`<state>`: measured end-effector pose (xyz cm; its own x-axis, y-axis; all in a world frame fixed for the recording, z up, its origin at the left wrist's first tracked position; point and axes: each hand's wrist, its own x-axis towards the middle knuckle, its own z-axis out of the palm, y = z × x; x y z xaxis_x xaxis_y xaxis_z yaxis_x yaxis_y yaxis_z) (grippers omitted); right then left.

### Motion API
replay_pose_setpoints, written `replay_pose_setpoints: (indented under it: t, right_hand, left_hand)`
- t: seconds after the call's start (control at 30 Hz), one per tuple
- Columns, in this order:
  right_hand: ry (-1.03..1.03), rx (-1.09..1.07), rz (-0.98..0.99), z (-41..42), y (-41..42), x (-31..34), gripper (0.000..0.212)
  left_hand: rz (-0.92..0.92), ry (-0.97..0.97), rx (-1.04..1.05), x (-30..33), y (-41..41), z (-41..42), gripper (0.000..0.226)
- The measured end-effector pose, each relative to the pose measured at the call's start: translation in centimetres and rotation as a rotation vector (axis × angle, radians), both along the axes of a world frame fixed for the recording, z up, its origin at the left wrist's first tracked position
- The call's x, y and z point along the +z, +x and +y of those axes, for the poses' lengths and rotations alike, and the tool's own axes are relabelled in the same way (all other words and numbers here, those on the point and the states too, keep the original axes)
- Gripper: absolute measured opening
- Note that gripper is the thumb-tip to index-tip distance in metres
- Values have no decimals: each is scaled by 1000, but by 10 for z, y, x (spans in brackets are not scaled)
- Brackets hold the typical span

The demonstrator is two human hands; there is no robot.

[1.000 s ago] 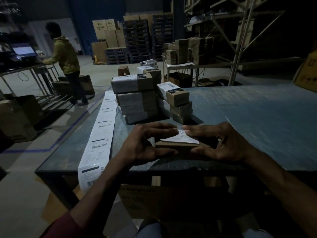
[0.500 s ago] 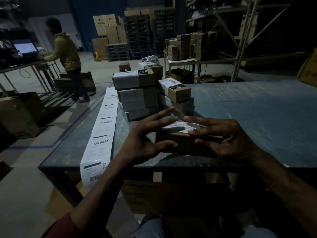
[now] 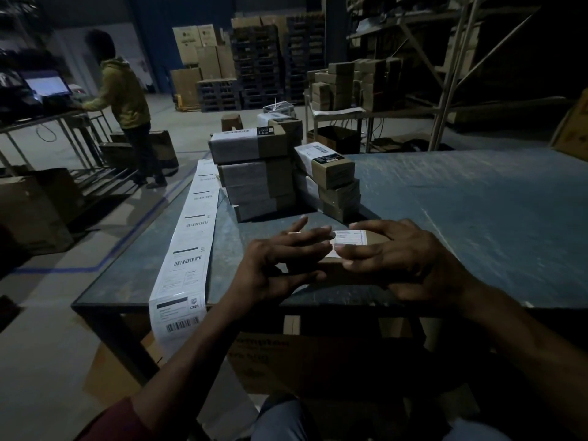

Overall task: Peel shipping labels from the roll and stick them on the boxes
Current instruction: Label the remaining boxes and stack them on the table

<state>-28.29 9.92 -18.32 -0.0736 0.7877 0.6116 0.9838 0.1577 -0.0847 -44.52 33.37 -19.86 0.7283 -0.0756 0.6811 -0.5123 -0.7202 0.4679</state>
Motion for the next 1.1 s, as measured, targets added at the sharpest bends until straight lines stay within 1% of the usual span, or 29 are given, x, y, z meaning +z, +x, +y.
replay_pose_setpoints:
  t: [0.1,0.2,0.23,0.3,0.37,0.5,0.57,0.6,0.63,0.7,0.77,0.8,0.83,0.87,0.9,0.93,0.97,1.03,1.07,1.1]
  right_hand:
    - [71,9,75,3,-9,-1,40]
    - [89,-41,182,2,-12,4,57]
    - [63,-46,156,2,-12,5,54]
    - [27,-49,20,5,-10,1,41]
    - [46,-25,-56,6,-7,-6,32]
    - [153,31,-102,7,-7,-13,23]
    - [218,54,-114,8,-9,-13,20]
    - [245,67,-128,9,-10,-13,19]
    - [264,81,-163,10,-10,-13,17]
    - [264,107,-275,8,-9,-16,14]
    - [262,120,-390,7,-11,-18,11]
    - [269,124,-433,7,-12,-19,11]
    - [276,130,-462,7,-13,-21,10]
    - [275,139,-486,8,-13,-22,10]
    - [274,150,-507,8,-14,-24,7]
    - [272,159,-523,8,-15,-25,5]
    - [262,163,-522,8,-16,-25,6]
    - [261,134,-462,5,-16,-22,11]
    - [273,92,-401,5,-15,-20,18]
    - [286,30,-317,5,-14,-18,32]
  left_hand:
    - [9,-84,-2,-7,-2,3,44]
    - [40,-92,-8,-13,-5,8,45]
    - [49,-81,-7,-16,-5,10,46]
    - [54,-69,-3,-22,-5,13,47]
    - [35,-74,5,-29,-4,15,45]
    - [-56,-34,31,-35,-3,15,42]
    - [-80,-52,40,-35,-4,13,41]
    - [-70,-109,37,-36,-5,12,42]
    - [-41,-216,31,-36,-6,9,47]
    - [77,-500,54,-30,-10,5,65]
    - [272,-742,185,-16,-12,1,80]
    - [417,-849,231,-9,-11,1,83]
    - [559,-941,234,-4,-10,2,82]
    - [679,-1003,206,1,-8,2,73]
    - [753,-1039,166,5,-7,3,62]
    - [770,-1066,135,7,-6,3,52]
    - [748,-1099,111,9,-5,2,45]
    - [656,-1186,89,10,-3,0,33]
    - [602,-1209,82,10,-3,-3,30]
    - [542,-1199,91,8,-3,-4,33]
